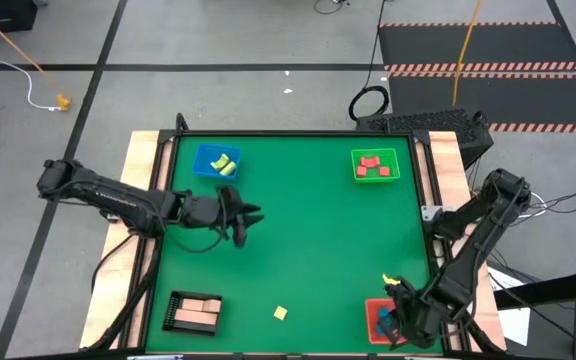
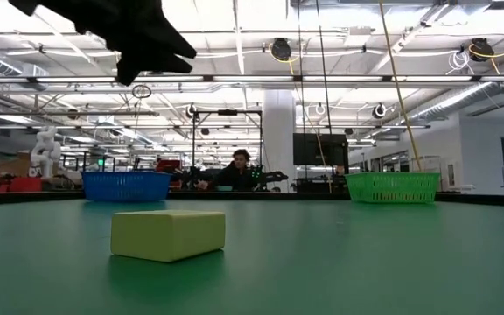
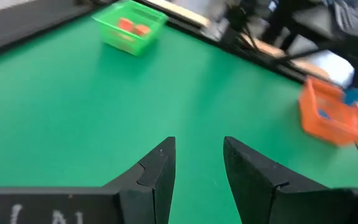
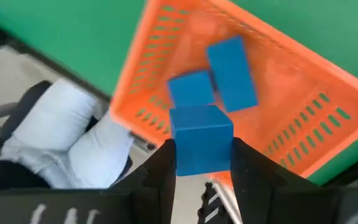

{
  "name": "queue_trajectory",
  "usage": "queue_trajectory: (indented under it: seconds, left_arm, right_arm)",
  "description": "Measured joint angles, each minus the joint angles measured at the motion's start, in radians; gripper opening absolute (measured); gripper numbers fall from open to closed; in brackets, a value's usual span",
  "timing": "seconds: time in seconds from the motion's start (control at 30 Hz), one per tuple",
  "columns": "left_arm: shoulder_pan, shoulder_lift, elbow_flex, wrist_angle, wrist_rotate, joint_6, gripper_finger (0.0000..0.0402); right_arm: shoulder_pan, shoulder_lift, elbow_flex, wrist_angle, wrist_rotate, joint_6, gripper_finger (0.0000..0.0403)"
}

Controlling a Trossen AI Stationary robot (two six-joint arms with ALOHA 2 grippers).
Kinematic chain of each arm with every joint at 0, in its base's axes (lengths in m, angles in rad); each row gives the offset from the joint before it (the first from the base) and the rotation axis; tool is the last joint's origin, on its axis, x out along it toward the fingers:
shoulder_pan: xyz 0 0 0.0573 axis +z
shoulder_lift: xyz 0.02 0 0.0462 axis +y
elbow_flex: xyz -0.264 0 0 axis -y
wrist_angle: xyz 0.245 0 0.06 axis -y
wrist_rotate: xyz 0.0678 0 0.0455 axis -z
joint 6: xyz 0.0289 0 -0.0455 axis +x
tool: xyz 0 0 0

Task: Sort & place blocks by color
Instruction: Put the blue block into the orange bin, then put the green block into the blue bin

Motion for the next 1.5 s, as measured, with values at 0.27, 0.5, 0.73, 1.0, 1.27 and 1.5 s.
queue_trajectory:
  seconds: [0.27, 0.5, 0.73, 1.0, 1.27, 1.5]
  left_arm:
    - [-0.135, 0.125, -0.001, 0.070, 0.000, 0.031, 0.0136]
    - [-0.184, 0.286, -0.001, 0.231, 0.059, 0.112, 0.0136]
    - [-0.221, 0.424, -0.001, 0.411, 0.215, 0.210, 0.0136]
    - [-0.313, 0.581, -0.001, 0.521, 0.279, 0.422, 0.0136]
    - [-0.334, 0.670, 0.053, 0.533, 0.281, 0.459, 0.0136]
    - [-0.344, 0.723, 0.121, 0.521, 0.339, 0.446, 0.0136]
  right_arm:
    - [0.017, 0.000, -0.150, 0.267, -0.048, 0.042, 0.0143]
    - [0.017, 0.000, -0.249, 0.485, -0.048, 0.039, 0.0182]
    - [0.016, 0.000, -0.305, 0.584, -0.050, -0.009, 0.0202]
    - [0.016, 0.000, -0.308, 0.588, -0.049, -0.049, 0.0197]
    - [0.008, 0.000, -0.308, 0.587, -0.044, -0.099, 0.0197]
    - [-0.009, 0.000, -0.308, 0.587, -0.042, -0.114, 0.0197]
